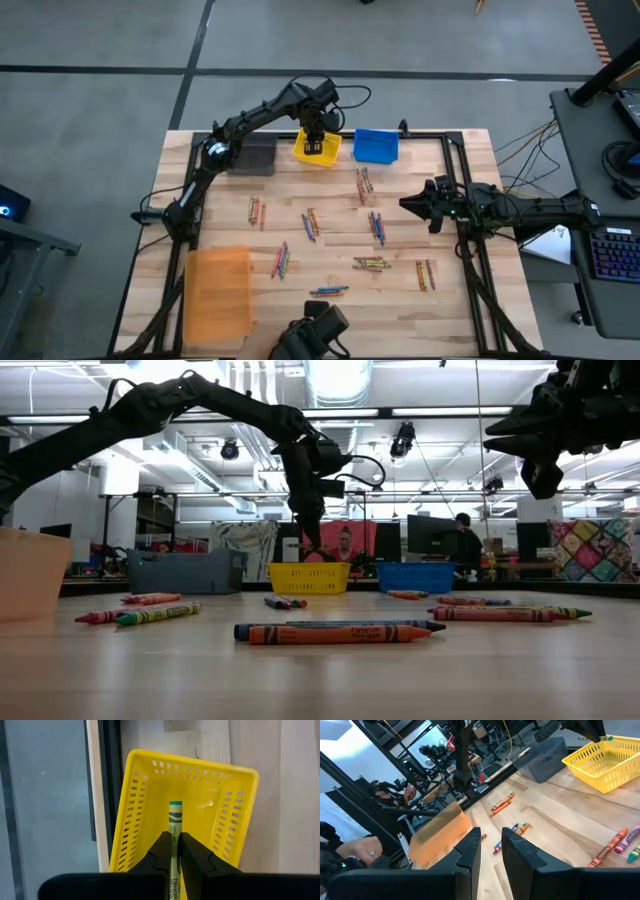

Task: Sort crayons
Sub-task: Put the green crayon into the yellow bin

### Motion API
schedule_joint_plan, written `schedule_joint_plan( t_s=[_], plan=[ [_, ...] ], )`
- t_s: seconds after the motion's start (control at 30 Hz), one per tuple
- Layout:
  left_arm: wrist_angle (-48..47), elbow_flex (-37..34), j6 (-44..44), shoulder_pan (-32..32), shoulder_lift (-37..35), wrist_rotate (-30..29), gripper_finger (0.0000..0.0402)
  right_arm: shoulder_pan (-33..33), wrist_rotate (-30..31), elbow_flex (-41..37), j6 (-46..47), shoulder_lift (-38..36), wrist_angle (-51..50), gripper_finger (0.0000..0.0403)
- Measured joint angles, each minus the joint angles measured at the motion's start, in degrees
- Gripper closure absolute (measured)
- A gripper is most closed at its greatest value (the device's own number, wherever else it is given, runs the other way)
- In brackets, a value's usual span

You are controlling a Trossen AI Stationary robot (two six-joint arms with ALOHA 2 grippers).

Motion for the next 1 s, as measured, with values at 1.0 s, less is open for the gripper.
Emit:
schedule_joint_plan(
  t_s=[1.0],
  plan=[
    [0.89, -0.13, -4.35, -0.15, 0.00, 0.01, 0.0401, 0.03, 10.25, -0.04, -14.64, 6.56, 12.14, 0.0335]
  ],
)
